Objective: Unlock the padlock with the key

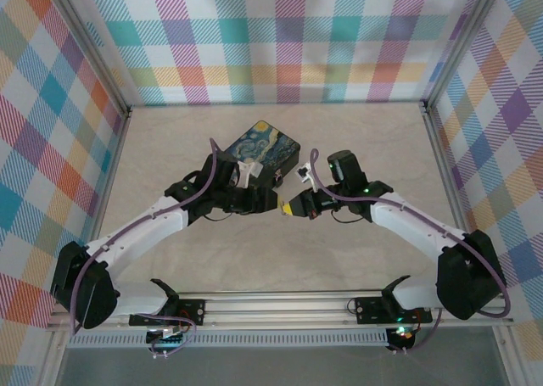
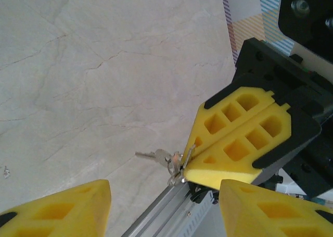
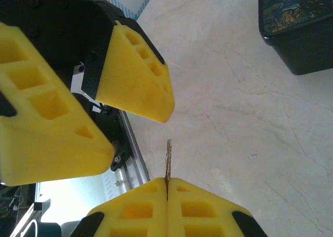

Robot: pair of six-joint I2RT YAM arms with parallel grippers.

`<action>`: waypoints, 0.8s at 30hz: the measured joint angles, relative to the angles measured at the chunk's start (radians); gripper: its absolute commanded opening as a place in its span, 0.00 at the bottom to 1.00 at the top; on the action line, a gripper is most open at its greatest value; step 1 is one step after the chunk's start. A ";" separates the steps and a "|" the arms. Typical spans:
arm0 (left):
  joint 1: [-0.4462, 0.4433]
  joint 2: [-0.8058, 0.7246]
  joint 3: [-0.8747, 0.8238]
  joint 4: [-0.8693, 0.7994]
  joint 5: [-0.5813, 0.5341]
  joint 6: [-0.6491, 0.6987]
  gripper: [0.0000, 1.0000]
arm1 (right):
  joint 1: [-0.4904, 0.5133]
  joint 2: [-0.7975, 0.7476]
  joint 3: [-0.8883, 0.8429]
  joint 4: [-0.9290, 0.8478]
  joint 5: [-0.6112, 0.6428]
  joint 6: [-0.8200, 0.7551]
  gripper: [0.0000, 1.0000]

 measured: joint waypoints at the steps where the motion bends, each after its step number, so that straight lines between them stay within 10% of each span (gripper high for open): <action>1: 0.001 0.002 -0.002 0.005 0.001 -0.002 0.52 | 0.000 0.003 0.000 0.003 -0.006 0.002 0.00; 24: 0.040 0.019 -0.047 0.121 0.053 -0.059 0.29 | 0.000 0.039 0.003 0.092 -0.079 0.060 0.00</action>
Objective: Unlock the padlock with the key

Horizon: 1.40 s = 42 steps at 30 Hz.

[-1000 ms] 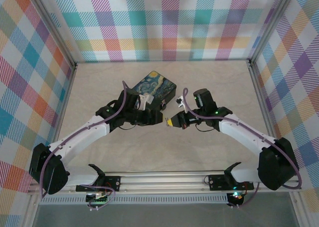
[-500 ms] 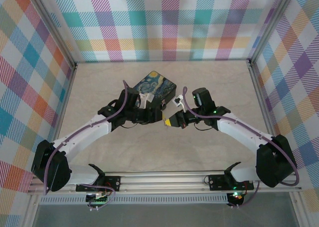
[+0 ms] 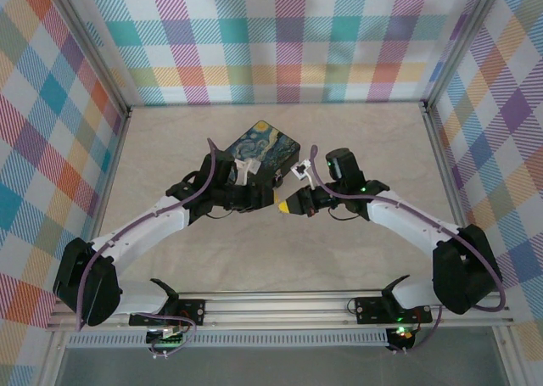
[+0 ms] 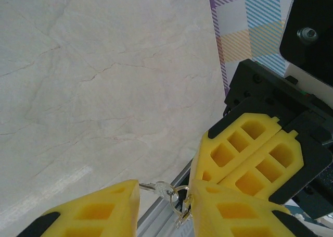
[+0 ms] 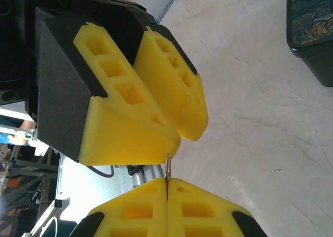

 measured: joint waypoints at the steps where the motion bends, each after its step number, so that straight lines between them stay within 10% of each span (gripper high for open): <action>1: 0.002 -0.001 -0.003 0.005 0.002 -0.002 0.28 | 0.000 0.006 0.002 0.002 -0.003 0.003 0.00; 27: 0.037 -0.006 -0.041 0.062 0.019 -0.050 0.00 | -0.004 0.126 0.027 0.126 -0.047 0.129 0.00; 33: 0.046 -0.006 -0.041 0.053 -0.004 -0.051 0.00 | -0.017 0.153 0.041 0.129 -0.039 0.141 0.36; 42: 0.050 -0.002 0.018 -0.095 -0.114 -0.050 0.00 | -0.049 0.082 0.024 0.038 0.081 0.089 0.41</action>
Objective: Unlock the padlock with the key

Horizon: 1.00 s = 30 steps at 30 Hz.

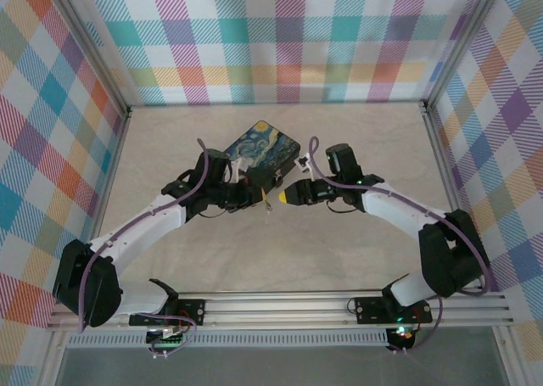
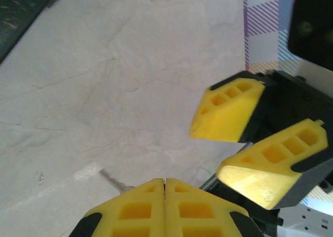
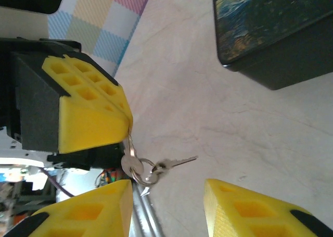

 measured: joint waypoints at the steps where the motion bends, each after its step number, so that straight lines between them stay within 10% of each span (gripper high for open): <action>1: 0.000 0.006 0.016 -0.023 -0.018 -0.005 0.00 | 0.010 -0.024 -0.004 -0.009 0.031 -0.015 0.42; 17: 0.000 0.076 0.144 -0.237 -0.178 -0.198 0.00 | 0.355 -0.176 -0.105 0.089 0.677 -0.214 0.47; 30: 0.000 0.083 0.146 -0.243 -0.187 -0.279 0.00 | 0.439 -0.032 -0.033 0.138 0.809 -0.300 0.43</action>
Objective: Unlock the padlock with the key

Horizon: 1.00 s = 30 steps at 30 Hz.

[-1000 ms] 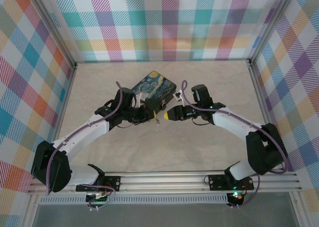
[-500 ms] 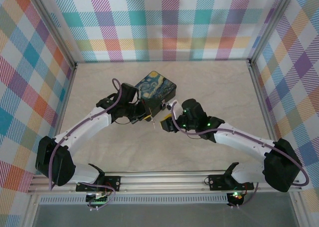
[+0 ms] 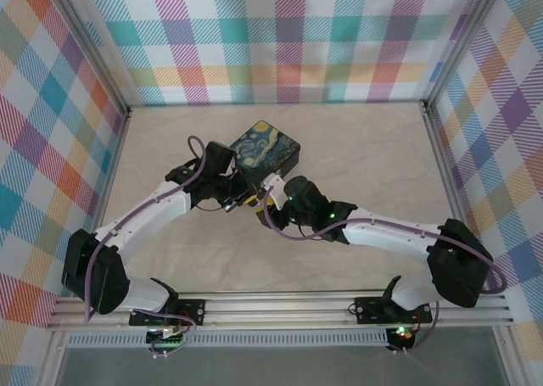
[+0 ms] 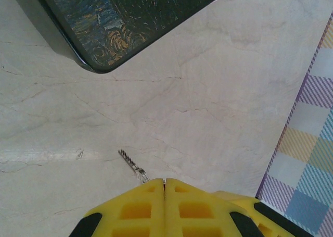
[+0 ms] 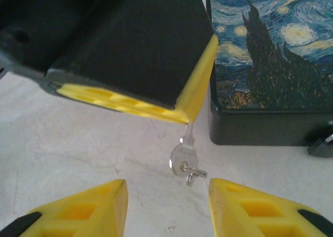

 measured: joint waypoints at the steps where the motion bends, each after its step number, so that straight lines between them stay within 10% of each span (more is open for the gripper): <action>1: 0.000 0.000 0.000 0.002 0.003 -0.003 0.00 | 0.000 0.008 0.005 0.004 0.004 -0.003 0.41; 20: 0.000 0.000 0.000 0.013 0.021 -0.053 0.00 | 0.006 0.060 0.039 0.026 0.110 -0.025 0.00; 30: 0.023 -0.006 0.006 -0.019 -0.005 0.044 0.44 | -0.026 0.026 0.024 0.013 0.005 0.011 0.00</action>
